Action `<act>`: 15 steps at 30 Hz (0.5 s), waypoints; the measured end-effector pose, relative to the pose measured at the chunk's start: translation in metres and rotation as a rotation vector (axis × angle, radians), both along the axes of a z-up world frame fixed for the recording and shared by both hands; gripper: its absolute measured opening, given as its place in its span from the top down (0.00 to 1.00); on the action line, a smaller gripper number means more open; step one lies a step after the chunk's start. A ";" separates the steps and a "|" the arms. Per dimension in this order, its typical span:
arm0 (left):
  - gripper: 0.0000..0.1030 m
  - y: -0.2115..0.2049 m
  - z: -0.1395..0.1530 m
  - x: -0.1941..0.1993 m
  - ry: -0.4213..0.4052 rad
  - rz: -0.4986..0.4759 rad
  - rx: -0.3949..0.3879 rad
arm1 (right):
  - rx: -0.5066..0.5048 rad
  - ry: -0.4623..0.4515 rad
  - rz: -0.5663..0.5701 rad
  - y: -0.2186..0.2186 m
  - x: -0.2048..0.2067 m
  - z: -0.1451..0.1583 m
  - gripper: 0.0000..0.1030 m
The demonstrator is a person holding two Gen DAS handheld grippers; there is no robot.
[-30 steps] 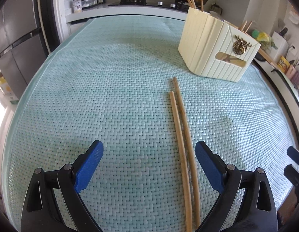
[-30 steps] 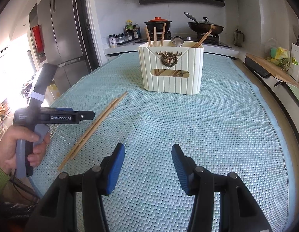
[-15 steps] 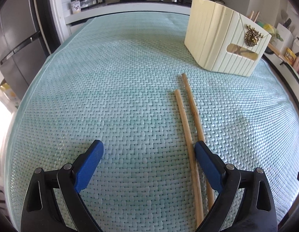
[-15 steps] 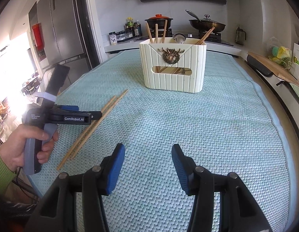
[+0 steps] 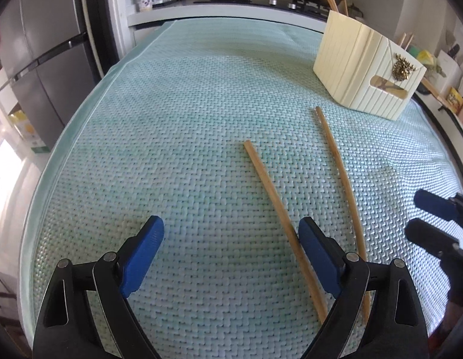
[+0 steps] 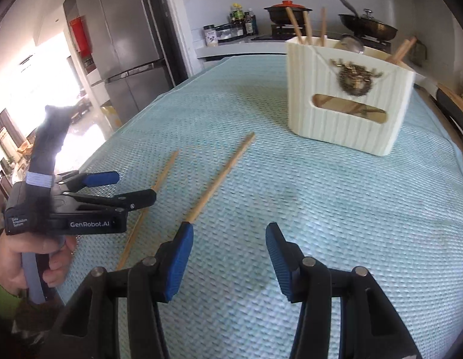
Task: Organize utensils
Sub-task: 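Close the right gripper on one of the last chopsticks, then close the left gripper on the other chopstick while the right gripper lifts its chopstick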
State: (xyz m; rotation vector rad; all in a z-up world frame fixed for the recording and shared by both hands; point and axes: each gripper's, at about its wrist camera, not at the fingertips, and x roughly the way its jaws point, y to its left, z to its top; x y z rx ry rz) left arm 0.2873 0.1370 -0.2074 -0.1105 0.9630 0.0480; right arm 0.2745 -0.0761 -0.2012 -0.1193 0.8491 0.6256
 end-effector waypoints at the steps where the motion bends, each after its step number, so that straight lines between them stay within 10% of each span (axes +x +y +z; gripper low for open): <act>1: 0.11 0.004 0.001 -0.002 -0.002 0.008 -0.014 | -0.006 0.003 0.019 0.009 0.001 -0.003 0.50; 5: 0.11 0.010 0.004 -0.011 -0.016 0.026 -0.055 | -0.050 0.023 0.099 0.040 0.000 -0.020 0.53; 9: 0.11 0.008 0.002 -0.010 -0.016 0.025 -0.071 | -0.134 -0.019 0.116 0.050 -0.008 -0.024 0.87; 15: 0.11 -0.008 0.001 -0.017 -0.017 -0.004 -0.064 | -0.202 -0.020 -0.008 0.007 -0.017 -0.022 0.94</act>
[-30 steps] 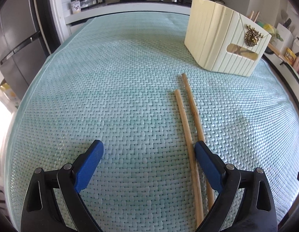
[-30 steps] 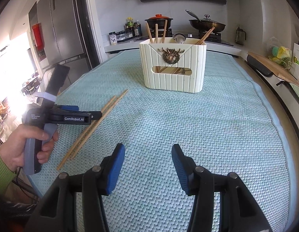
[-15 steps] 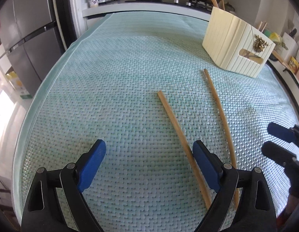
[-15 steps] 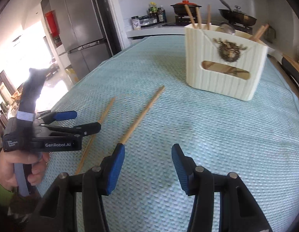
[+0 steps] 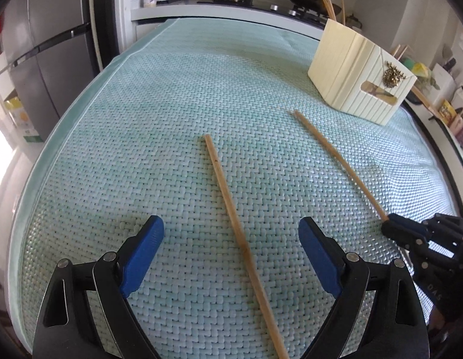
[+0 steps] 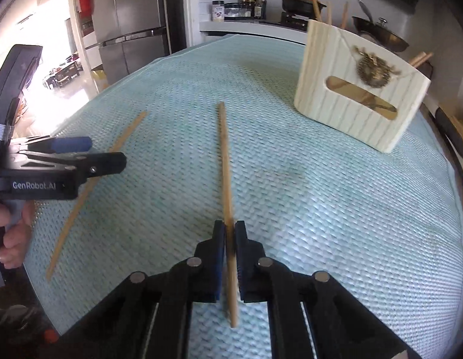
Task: Organize utensils
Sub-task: 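Close the left gripper on the other chopstick while the right gripper lifts its chopstick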
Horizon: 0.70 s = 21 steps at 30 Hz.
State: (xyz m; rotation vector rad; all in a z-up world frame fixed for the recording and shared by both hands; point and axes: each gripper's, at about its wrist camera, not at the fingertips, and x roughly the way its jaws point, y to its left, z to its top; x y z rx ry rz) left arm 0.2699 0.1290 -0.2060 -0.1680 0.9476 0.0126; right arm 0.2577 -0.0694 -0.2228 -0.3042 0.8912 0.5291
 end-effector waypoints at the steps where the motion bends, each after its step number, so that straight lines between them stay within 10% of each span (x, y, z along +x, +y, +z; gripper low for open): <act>1: 0.11 -0.002 0.001 -0.001 -0.002 -0.004 0.000 | -0.011 -0.005 -0.019 -0.009 -0.005 0.001 0.94; 12: 0.11 -0.004 0.004 -0.011 0.012 -0.028 -0.051 | -0.115 -0.014 -0.234 -0.116 -0.057 0.006 0.91; 16: 0.11 0.002 0.004 -0.004 0.022 -0.017 -0.049 | -0.077 -0.002 -0.238 -0.129 -0.051 0.008 0.61; 21: 0.22 0.004 0.003 0.010 0.038 -0.030 -0.026 | -0.051 0.021 -0.192 -0.117 -0.020 0.008 0.60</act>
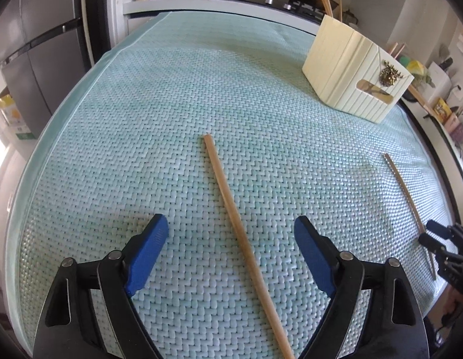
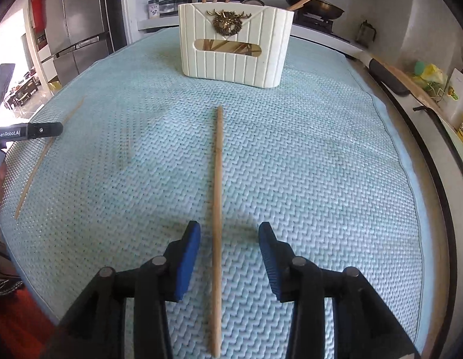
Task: Organize utensils
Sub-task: 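Close the left gripper on the other chopstick while the right gripper lifts its chopstick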
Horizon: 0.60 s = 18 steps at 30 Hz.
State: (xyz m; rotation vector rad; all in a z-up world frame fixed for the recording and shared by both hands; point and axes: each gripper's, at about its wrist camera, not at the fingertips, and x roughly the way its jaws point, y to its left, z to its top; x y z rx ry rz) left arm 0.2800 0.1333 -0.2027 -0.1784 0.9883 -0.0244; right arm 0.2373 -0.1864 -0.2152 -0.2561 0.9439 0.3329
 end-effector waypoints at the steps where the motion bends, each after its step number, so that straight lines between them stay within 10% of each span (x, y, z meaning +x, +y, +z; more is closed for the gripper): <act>1: 0.23 0.000 0.000 0.004 0.002 -0.003 0.004 | 0.000 0.009 0.023 0.005 0.009 0.000 0.61; 11: 0.41 0.012 0.002 0.046 0.045 -0.004 -0.086 | 0.017 0.082 0.114 0.050 0.102 0.000 0.86; 18: 0.94 0.021 -0.003 0.046 0.066 0.044 -0.164 | 0.044 0.100 0.108 0.058 0.130 -0.005 0.94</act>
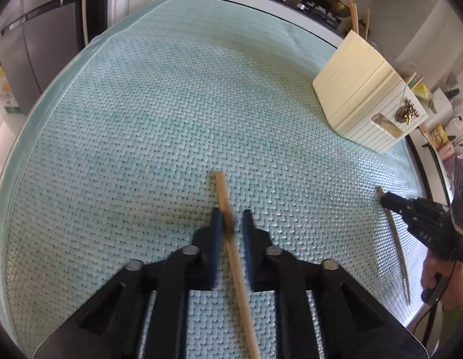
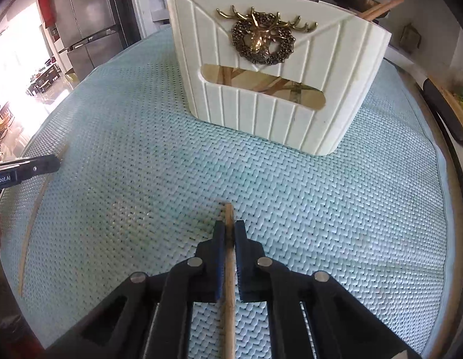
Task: Organize utensils
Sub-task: 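Close the left gripper on the other chopstick while the right gripper lifts its chopstick, then carry both chopsticks over the cream holder with both grippers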
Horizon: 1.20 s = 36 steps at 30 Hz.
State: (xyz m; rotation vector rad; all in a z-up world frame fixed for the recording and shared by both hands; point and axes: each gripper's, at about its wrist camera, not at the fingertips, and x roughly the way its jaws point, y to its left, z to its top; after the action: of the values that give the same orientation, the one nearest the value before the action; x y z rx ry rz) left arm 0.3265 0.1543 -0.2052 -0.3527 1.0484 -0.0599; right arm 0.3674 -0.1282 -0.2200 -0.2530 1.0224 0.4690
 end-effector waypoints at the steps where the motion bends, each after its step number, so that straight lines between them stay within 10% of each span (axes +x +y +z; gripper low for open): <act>1: 0.94 0.001 0.000 -0.002 -0.007 0.005 -0.008 | 0.016 0.003 -0.006 -0.002 0.003 0.000 0.94; 9: 0.96 -0.010 0.026 -0.020 -0.089 -0.004 0.026 | 0.230 -0.044 -0.083 -0.041 0.011 0.032 0.94; 23: 0.96 -0.041 0.169 -0.069 -0.426 -0.121 0.014 | 0.405 -0.357 -0.018 -0.067 -0.077 0.154 0.94; 36: 0.97 -0.065 0.192 -0.056 -0.504 -0.162 -0.013 | 0.424 -0.528 -0.055 -0.071 -0.091 0.192 0.94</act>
State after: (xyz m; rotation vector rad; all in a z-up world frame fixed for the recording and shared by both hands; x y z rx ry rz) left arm 0.2705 0.0891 -0.0133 -0.2450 0.5746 -0.2871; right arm 0.2763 -0.1993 -0.0282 0.0348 0.3990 0.5210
